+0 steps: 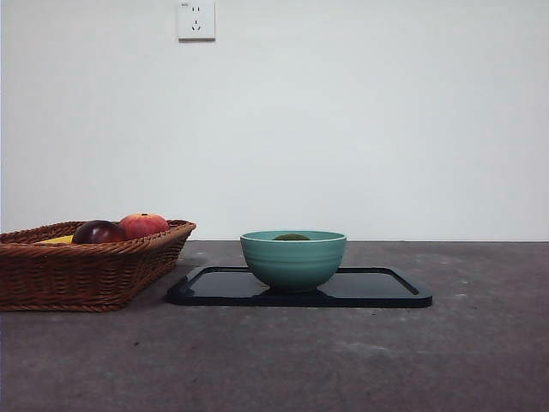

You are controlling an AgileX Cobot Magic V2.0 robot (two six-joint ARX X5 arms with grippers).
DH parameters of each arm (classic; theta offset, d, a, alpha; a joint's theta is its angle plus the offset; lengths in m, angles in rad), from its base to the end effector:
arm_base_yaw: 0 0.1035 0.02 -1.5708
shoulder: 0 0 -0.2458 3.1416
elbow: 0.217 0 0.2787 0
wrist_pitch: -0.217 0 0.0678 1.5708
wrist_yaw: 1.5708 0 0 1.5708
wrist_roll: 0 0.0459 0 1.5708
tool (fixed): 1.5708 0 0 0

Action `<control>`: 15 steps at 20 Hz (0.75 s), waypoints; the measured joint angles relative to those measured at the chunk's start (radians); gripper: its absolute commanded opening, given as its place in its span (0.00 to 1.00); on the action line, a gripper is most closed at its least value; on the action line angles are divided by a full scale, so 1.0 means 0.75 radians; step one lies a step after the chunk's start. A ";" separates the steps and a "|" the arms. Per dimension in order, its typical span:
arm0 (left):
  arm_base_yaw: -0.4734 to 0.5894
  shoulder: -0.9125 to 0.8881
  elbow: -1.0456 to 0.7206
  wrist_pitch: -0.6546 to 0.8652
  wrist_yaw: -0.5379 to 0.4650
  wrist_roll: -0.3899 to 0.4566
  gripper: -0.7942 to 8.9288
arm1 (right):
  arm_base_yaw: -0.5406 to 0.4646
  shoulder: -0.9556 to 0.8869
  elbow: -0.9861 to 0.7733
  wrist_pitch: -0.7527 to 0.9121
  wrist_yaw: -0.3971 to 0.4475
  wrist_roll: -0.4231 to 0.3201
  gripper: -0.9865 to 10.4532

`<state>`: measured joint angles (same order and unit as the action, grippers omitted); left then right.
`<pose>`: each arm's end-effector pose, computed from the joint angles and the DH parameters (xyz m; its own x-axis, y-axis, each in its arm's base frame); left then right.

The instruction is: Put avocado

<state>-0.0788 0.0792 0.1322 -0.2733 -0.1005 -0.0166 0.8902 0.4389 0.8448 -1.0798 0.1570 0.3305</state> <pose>0.1542 -0.0076 0.1725 0.9758 0.0236 -0.2174 -0.0229 0.9997 0.0057 0.0762 0.0827 0.2999 0.6072 0.5014 -0.6164 -0.5259 0.8351 0.1613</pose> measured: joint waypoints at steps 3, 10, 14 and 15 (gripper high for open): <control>0.000 -0.050 -0.062 0.019 0.003 -0.001 0.10 | 0.000 0.000 0.000 0.000 0.000 0.000 0.10; 0.019 -0.091 -0.111 0.067 0.035 -0.031 0.10 | 0.000 0.000 0.000 0.000 0.000 0.000 0.10; 0.038 -0.098 -0.133 0.121 0.098 -0.032 0.10 | 0.000 0.000 0.000 0.000 0.000 0.000 0.10; 0.040 -0.098 -0.133 0.121 0.099 -0.031 0.10 | 0.000 0.000 0.000 0.000 0.000 0.001 0.10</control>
<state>-0.0486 0.0055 0.0326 -0.1829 -0.0261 -0.0399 0.8902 0.4389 0.8448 -1.0798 0.1570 0.3309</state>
